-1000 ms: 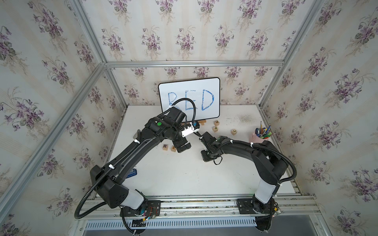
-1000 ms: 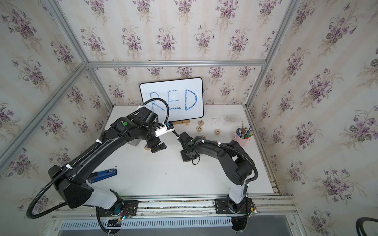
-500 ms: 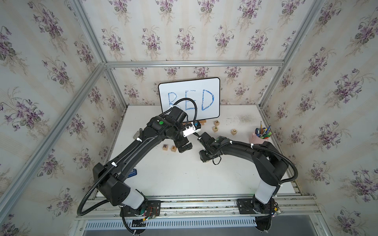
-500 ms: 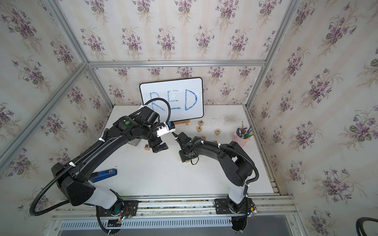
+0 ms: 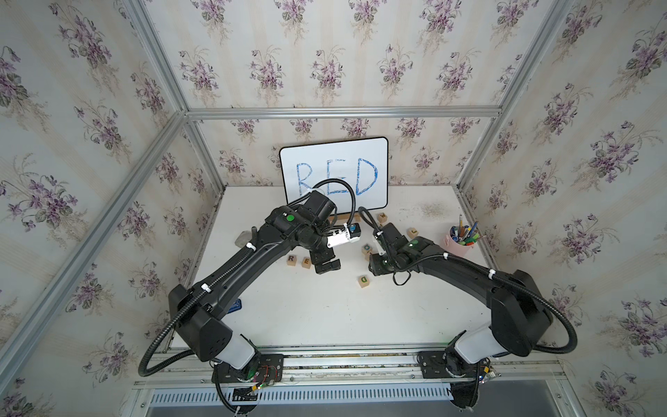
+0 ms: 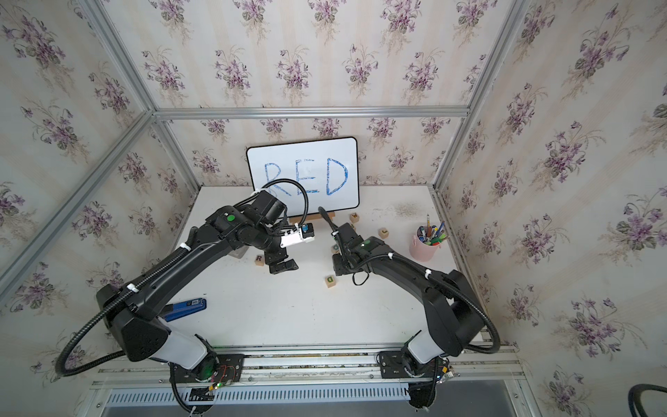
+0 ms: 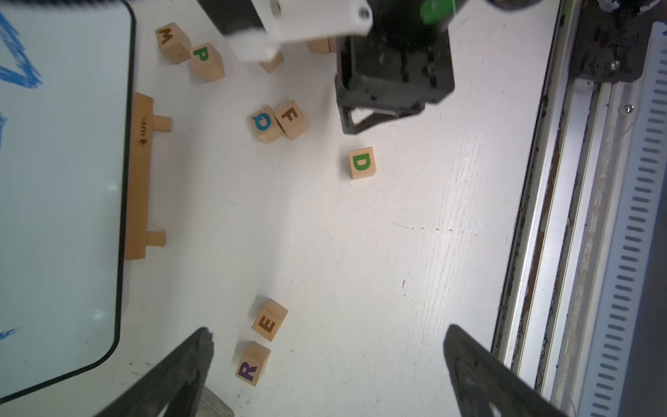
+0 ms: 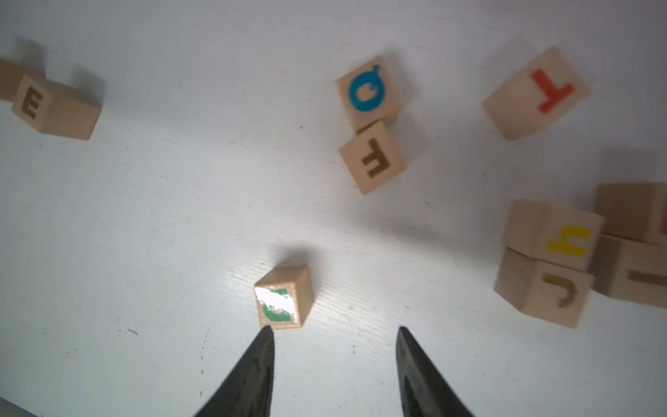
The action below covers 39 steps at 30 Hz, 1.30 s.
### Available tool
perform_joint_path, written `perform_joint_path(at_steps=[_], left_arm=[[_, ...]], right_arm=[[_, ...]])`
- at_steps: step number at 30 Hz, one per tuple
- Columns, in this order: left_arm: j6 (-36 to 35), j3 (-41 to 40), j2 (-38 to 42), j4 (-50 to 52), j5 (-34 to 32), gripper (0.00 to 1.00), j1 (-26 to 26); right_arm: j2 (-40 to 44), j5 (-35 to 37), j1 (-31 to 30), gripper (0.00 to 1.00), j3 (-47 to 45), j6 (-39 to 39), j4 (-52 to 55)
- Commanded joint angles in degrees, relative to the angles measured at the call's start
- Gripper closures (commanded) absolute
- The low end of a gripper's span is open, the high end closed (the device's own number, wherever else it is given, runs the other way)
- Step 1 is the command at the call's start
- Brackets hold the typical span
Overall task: Assemble the uppercase word "red" with letter blocks
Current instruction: Pick up the letter block from the center of the board.
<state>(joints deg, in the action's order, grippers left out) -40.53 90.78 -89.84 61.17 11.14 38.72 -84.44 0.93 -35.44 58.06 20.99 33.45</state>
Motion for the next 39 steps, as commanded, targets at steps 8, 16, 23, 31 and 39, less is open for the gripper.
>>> perform_joint_path(at_steps=[8, 16, 23, 31, 39], left_arm=[[-16.68, 4.44, -13.19, 0.47, -3.18, 0.01, 7.76], [-24.38, 4.11, -20.38, -4.13, -5.22, 0.01, 11.32], [-27.47, 2.82, -23.41, -9.86, -4.84, 0.02, 12.50], [-29.89, 4.56, -28.24, -13.71, -5.46, 0.05, 13.39], [-32.00, 4.47, -31.43, -14.32, -6.68, 0.11, 13.51]], right_arm=[[15.71, -2.29, 14.01, 0.54, -7.43, 3.25, -0.06], [21.25, -1.00, 16.60, 0.55, -11.85, 6.23, 0.24], [22.91, -1.04, 18.24, 0.56, -13.88, 6.74, -0.63], [26.96, -2.06, 20.89, 0.60, -16.15, 6.31, -0.67], [27.93, -2.82, 21.63, 0.61, -15.05, 5.73, -0.32]])
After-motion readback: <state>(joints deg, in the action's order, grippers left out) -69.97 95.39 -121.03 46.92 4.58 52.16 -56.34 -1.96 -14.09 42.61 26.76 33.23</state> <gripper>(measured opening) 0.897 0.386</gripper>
